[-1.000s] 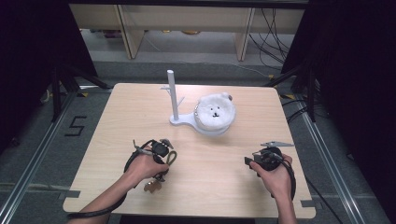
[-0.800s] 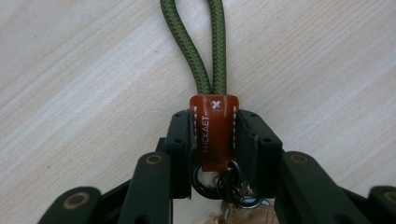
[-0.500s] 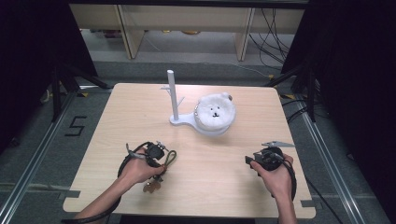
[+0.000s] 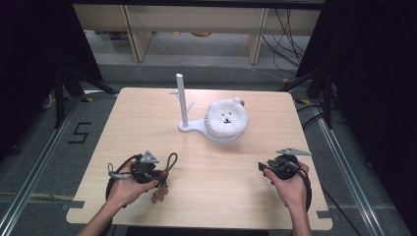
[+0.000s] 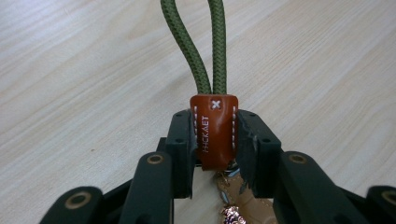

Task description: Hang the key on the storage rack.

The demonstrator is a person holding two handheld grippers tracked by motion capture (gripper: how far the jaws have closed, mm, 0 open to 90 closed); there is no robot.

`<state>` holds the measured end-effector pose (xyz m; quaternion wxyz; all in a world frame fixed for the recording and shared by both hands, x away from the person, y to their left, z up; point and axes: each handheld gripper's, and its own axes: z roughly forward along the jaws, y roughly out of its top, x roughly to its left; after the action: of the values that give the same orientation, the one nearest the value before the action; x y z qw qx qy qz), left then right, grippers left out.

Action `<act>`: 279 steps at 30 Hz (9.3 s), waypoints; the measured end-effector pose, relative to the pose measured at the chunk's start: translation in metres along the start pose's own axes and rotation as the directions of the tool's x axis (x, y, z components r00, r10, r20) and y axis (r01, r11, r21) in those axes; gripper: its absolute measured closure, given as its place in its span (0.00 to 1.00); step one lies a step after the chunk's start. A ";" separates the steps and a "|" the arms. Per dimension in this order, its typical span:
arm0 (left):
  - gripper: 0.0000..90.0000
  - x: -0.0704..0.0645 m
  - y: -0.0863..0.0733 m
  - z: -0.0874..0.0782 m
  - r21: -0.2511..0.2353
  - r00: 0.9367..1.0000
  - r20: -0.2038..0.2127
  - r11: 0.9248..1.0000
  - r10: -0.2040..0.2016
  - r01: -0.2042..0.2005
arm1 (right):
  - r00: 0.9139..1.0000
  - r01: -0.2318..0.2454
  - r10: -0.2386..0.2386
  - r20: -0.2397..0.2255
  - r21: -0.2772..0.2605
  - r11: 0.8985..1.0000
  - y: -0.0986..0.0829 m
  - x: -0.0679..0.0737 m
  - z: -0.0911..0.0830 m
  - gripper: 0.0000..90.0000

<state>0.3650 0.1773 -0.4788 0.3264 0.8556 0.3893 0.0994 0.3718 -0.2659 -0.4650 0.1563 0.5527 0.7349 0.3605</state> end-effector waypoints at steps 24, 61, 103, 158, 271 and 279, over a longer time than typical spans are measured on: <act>0.75 0.004 -0.024 -0.018 -0.365 0.998 -0.014 0.930 -0.060 0.050 | 0.999 0.031 -0.031 -0.013 -0.061 0.998 -0.002 0.001 0.002 0.58; 0.75 0.011 0.006 -0.031 -0.473 0.997 -0.070 0.881 -0.028 -0.008 | 0.999 0.048 -0.047 0.023 -0.069 0.996 -0.004 0.001 0.002 0.54; 0.75 0.038 0.050 -0.018 -0.491 0.993 -0.111 0.871 -0.037 -0.023 | 0.999 0.039 -0.037 0.040 -0.062 0.997 -0.009 0.001 -0.001 0.52; 0.75 0.058 0.102 -0.016 -0.523 0.989 -0.137 0.852 -0.053 -0.027 | 0.999 0.031 -0.029 0.036 -0.061 0.998 -0.012 0.000 -0.002 0.51; 0.49 0.061 0.004 -0.044 -0.476 0.963 -0.216 0.878 -0.161 0.040 | 0.999 0.030 -0.028 0.036 -0.053 0.998 -0.015 -0.002 0.001 0.50; 0.47 0.044 -0.031 -0.027 -0.462 0.967 -0.181 0.883 -0.179 0.077 | 0.999 0.033 -0.031 0.022 -0.056 0.998 -0.016 -0.001 0.004 0.50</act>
<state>0.3647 0.2381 -0.4814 0.4772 0.7124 0.4450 0.2584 0.3634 -0.2673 -0.4796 0.1856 0.5401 0.7314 0.3727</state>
